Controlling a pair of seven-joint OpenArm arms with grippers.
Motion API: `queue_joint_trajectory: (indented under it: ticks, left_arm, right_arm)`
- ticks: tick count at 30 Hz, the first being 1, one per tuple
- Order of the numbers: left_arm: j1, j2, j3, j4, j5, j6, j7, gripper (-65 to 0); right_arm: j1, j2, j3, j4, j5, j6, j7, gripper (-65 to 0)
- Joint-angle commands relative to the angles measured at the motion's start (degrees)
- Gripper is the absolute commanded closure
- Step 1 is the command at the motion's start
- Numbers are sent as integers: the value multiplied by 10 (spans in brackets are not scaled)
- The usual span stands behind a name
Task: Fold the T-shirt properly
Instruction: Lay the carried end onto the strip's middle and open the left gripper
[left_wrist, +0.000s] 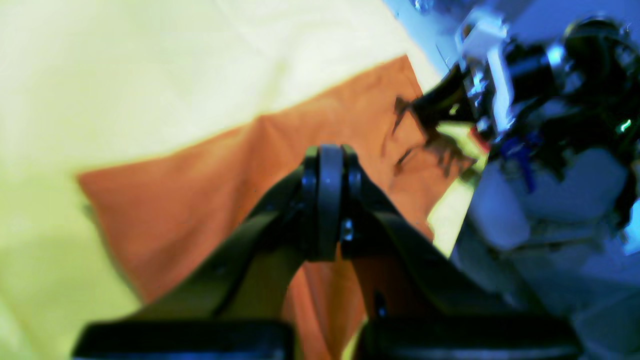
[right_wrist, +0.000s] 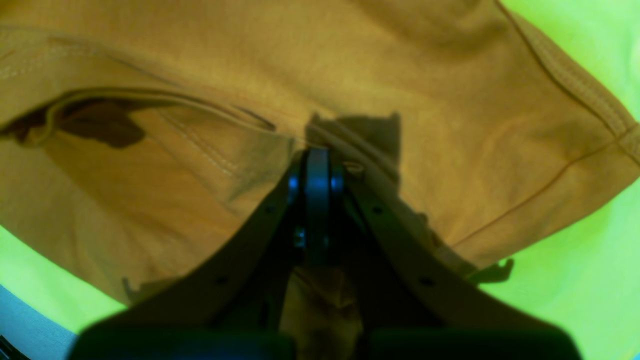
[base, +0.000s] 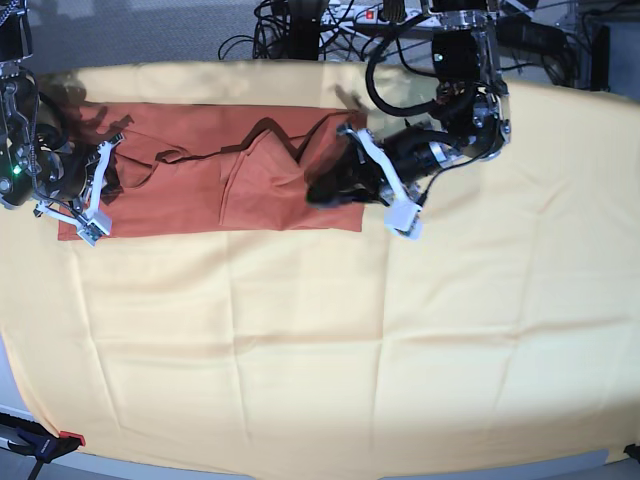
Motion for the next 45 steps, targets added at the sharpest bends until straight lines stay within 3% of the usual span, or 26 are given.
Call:
queue_joint_trajectory:
  ticks: [1,8,12,20,24,31,38,43,45]
  left_arm:
    - [-1,2,17,10,-1,-5,-11,0]
    - [12,2,124,10,30,-8,-6,0]
    - [10,2,150,10,40,-17,-4,0]
    - [5,1,112,7,41,-17,-10,0]
    - [17,1,99,-17,43,-17,-39,0]
    - [18,1,107,-22,43,-17,-31,0]
    - [23,1,107,-33,87,10,-33,0]
    - [27,1,107,-78,86,10,-37,0]
    - [27,1,107,-83,62,10,-33,0]
  right_arm:
    - [0,4,-1,0,8,4,-1,0]
    - [0,5,-1,0,8,4,-1,0]
    - [1,5,-1,0,7,0,-1,0]
    - [50,6,5,0,8,0,-6,0]
    - [80,6,31,0,10,-2,-7,0]
    - [117,6,78,0,10,-7,-7,0]
    - [134,6,141,0,17,-19,-7,0]
    - [133,6,194,0,63,-19,-64,0]
    - [133,6,215,0,78,-21,-92,-56]
